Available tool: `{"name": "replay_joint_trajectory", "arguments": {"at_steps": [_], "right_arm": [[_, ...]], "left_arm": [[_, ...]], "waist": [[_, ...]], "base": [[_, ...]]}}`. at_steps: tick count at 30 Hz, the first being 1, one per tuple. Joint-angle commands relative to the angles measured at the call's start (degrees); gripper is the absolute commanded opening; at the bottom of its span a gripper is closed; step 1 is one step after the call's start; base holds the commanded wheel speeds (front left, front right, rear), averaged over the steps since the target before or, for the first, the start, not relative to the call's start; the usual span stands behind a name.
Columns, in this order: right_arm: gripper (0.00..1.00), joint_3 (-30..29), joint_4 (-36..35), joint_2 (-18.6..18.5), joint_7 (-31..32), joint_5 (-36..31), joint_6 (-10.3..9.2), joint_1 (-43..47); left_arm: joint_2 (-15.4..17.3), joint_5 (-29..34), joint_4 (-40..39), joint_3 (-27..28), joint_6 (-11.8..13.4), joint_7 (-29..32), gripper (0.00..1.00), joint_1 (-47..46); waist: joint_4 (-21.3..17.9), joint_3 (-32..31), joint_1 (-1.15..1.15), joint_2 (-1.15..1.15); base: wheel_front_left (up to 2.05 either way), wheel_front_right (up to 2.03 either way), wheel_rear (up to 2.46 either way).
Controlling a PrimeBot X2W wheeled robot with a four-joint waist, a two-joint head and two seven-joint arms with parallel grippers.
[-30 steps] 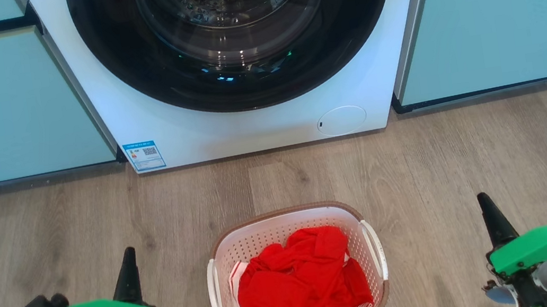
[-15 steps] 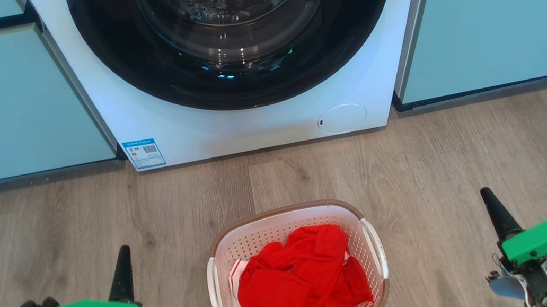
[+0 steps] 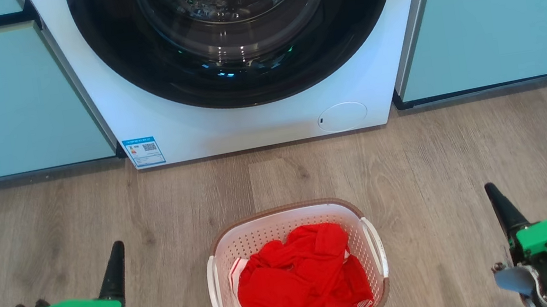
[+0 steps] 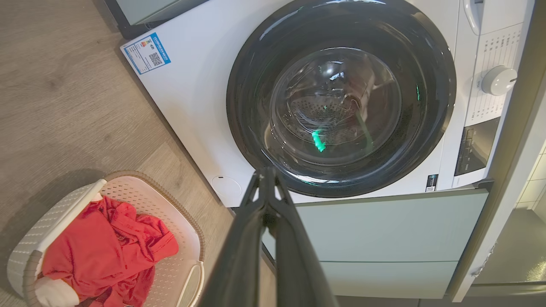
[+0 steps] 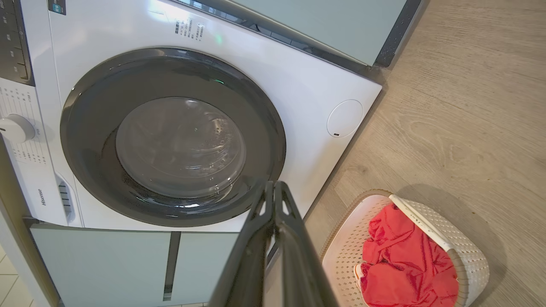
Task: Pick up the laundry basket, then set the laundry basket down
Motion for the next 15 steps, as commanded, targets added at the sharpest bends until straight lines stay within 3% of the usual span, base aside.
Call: {"name": "replay_joint_trajectory", "arguments": {"at_steps": [1, 15], "right_arm": [[0.0, 0.3, -1.8, -0.8, 0.4, 1.8, -0.08, -3.3], [0.0, -1.3, -1.6, -0.7, 2.8, 10.4, -0.09, -3.9]], "left_arm": [[0.6, -1.7, -1.6, 2.4, -0.6, 0.4, 0.0, -4.0], [0.5, -10.0, -1.4, 4.6, -1.9, 2.9, 0.0, -5.0]], "waist": [[0.0, 0.0, 0.0, -0.01], [0.1, 0.3, 0.0, -0.01]], "base": [[0.0, 0.0, 0.0], [0.0, 0.0, 0.0]]}}
